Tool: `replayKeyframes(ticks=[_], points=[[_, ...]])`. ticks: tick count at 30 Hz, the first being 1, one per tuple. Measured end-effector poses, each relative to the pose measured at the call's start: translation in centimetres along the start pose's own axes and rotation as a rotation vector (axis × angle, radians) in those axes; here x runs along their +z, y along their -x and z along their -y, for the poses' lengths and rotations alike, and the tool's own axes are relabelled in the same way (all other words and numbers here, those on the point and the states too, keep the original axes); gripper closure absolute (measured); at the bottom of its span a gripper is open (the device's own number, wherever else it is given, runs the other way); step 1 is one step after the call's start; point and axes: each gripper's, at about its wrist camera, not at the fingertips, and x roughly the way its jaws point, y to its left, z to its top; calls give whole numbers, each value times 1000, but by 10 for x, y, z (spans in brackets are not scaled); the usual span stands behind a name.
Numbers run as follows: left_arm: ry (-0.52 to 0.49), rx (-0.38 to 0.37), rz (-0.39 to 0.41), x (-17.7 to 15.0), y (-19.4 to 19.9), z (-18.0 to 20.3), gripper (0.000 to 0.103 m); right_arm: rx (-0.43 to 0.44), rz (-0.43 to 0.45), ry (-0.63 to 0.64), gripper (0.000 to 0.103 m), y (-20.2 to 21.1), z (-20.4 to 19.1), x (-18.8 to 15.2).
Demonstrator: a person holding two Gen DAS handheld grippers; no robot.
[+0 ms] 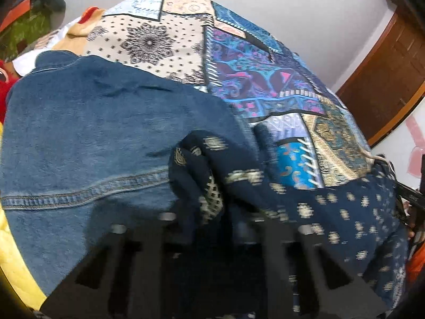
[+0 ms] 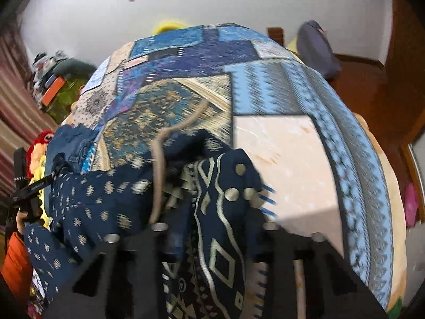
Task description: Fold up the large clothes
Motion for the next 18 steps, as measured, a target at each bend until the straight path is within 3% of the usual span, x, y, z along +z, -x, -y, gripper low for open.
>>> replayKeyframes(ticks=[3, 11, 15, 18], points=[[-24, 62, 36, 2, 16, 8, 94, -35, 49, 60, 84, 6, -19, 16], [2, 86, 211, 43, 86, 0, 95, -29, 202, 163, 86, 32, -74, 84], [26, 165, 231, 72, 81, -15, 95, -79, 237, 223, 86, 15, -103, 117], [80, 192, 182, 87, 52, -41, 95, -112, 212, 228, 86, -18, -112, 136]])
